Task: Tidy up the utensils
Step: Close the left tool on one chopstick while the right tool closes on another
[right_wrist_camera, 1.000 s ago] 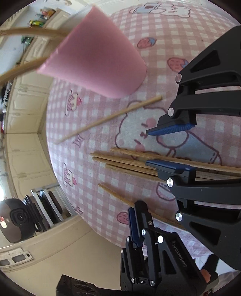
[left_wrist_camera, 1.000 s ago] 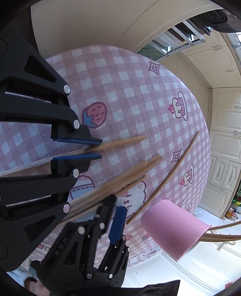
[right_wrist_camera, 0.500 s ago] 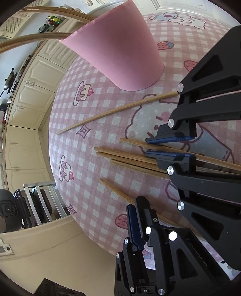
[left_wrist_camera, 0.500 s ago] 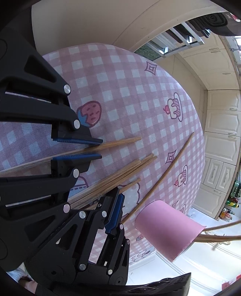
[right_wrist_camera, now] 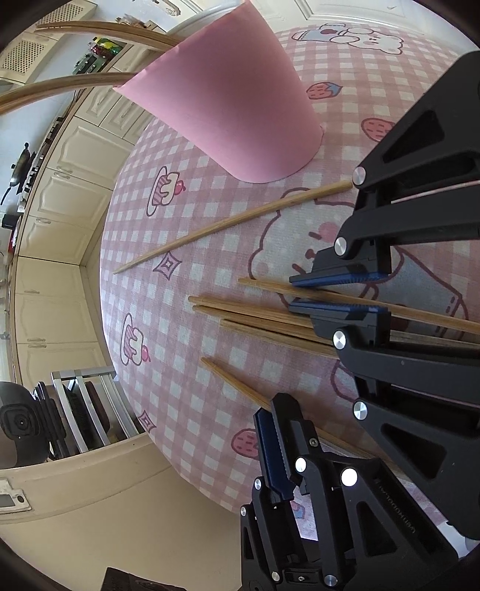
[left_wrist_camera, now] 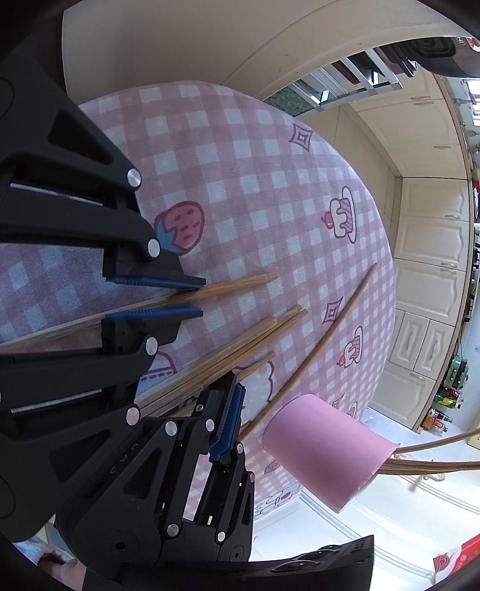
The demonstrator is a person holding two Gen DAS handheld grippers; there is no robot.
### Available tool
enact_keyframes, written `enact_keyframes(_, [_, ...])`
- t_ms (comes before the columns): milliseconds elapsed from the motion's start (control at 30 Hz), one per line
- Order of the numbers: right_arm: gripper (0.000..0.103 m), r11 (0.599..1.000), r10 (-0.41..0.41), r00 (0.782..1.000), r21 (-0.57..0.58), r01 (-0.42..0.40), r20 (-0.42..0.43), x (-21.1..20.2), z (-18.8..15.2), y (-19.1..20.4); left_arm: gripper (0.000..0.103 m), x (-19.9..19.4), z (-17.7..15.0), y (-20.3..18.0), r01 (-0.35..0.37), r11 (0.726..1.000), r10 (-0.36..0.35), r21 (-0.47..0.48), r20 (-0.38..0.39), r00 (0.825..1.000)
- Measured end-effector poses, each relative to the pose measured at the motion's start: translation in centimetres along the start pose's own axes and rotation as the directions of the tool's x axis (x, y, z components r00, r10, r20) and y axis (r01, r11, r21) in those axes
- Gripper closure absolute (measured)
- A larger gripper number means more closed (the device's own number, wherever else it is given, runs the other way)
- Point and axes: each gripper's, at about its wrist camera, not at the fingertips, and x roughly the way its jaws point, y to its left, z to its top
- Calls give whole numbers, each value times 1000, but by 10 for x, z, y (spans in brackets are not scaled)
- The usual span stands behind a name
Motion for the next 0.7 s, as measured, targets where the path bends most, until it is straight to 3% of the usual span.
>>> enact_keyframes(700, [95, 1000, -6, 1000, 13, 6, -5, 1, 1, 1, 92, 0, -1, -1, -4, 1000, 4, 13, 6, 1000])
